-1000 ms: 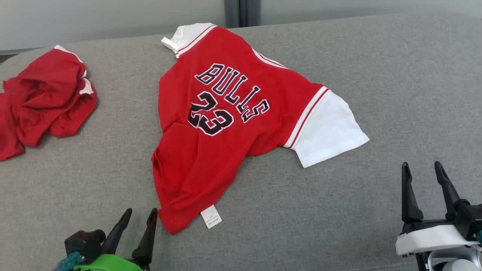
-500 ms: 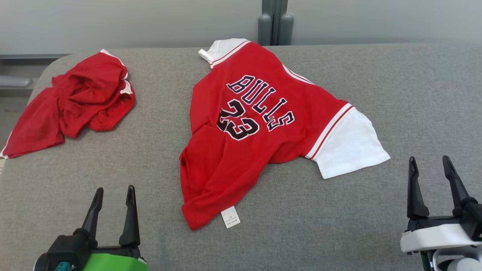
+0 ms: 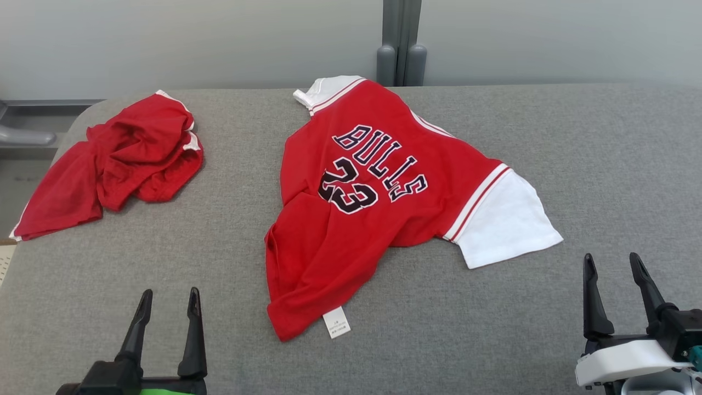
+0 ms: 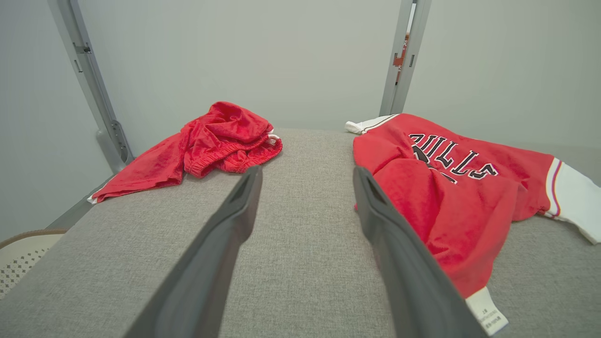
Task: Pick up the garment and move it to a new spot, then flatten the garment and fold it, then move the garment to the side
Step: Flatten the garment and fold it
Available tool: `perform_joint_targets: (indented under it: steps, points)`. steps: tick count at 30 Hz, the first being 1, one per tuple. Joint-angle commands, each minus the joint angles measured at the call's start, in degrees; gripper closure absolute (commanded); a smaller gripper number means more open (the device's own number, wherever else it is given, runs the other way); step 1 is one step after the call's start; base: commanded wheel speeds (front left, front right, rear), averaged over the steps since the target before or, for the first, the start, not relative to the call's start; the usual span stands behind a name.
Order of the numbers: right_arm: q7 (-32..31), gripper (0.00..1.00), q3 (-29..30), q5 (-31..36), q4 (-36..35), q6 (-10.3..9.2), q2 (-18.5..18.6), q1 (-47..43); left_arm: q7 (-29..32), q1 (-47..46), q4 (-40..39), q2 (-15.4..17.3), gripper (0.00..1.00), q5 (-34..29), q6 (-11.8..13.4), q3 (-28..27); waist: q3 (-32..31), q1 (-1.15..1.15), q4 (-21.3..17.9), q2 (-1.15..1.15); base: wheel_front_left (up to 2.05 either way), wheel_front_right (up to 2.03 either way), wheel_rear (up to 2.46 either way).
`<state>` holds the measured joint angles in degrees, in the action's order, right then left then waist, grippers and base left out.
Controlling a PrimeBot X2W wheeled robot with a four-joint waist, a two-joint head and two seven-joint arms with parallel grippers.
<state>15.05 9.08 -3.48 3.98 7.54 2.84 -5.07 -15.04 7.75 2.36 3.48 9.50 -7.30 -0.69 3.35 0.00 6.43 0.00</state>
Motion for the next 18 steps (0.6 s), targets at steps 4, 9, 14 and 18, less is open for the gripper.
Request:
perform_joint_targets:
  steps: [4, 9, 14, 18]
  points:
    - [0.2, 0.0, -0.1, -0.5, 0.5, -0.1, 0.1, -0.4, -0.2, 0.7, 0.0, 0.0, 0.0, 0.2, -0.3, 1.5, 0.1, 0.0, -0.4, 0.0, 0.0, 0.0, 0.0]
    - [0.2, 0.0, 0.0, -1.0, 0.0, -0.1, 0.1, 0.5, -0.2, 0.4, 0.0, 0.8, 0.0, 0.3, -0.3, 2.3, 0.6, 0.0, -0.7, 0.0, 0.0, 0.0, 0.0]
    - [0.2, 0.0, 0.4, -2.5, 0.5, -0.1, 0.0, 2.5, -0.2, 0.2, 1.7, 2.0, 0.0, 0.0, -0.2, 2.6, 1.1, 0.0, -1.2, 0.0, 0.0, 0.0, 0.0]
    - [-0.2, 0.0, -1.5, 0.7, 5.9, -0.1, 0.1, 6.0, 2.8, 0.6, 4.4, 5.0, 0.0, 0.5, -0.2, 7.8, 1.2, 0.0, -1.4, 0.0, 0.0, 0.0, 0.0]
